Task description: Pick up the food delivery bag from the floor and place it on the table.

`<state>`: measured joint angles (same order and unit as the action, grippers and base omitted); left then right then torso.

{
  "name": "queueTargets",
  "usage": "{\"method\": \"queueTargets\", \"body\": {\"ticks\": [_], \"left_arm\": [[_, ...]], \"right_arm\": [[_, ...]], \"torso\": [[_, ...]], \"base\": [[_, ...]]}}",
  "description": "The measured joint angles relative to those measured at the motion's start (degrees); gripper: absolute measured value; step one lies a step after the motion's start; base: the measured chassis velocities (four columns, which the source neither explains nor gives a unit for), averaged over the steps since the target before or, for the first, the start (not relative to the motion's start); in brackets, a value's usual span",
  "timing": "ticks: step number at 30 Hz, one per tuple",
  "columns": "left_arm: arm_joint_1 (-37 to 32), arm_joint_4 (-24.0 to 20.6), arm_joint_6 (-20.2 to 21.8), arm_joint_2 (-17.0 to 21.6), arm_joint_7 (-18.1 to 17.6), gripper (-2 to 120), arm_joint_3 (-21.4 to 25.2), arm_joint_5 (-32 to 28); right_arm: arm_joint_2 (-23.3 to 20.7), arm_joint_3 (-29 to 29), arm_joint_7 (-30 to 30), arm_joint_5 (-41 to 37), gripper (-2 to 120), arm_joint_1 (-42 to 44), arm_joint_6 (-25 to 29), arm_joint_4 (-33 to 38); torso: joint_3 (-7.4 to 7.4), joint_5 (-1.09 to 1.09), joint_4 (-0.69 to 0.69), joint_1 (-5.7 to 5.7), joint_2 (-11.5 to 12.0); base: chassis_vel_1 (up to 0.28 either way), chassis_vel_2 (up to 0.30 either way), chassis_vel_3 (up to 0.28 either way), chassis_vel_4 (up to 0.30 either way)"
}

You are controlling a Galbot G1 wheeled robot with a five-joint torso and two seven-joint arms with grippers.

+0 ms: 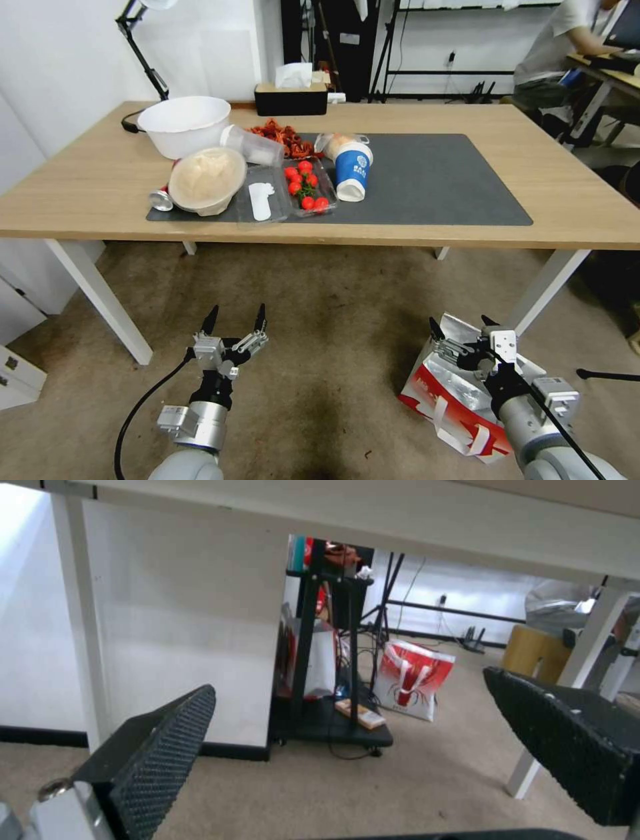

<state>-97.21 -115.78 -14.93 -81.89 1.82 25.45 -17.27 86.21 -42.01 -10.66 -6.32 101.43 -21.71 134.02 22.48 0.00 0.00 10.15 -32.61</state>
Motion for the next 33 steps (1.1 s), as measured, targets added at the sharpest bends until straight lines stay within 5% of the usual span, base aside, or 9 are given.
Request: {"method": "queueTargets", "body": {"ticks": [33], "left_arm": [[0.17,1.04,-2.36,-0.09,0.39,100,-0.67,0.36]], "right_arm": [[-0.30,0.22,-0.05,1.34,100,0.51,-0.11,0.68]], "torso": [[-4.77,0.00,0.00,-2.75,7.50]], "base": [[0.000,0.000,0.000,0.000]]}}
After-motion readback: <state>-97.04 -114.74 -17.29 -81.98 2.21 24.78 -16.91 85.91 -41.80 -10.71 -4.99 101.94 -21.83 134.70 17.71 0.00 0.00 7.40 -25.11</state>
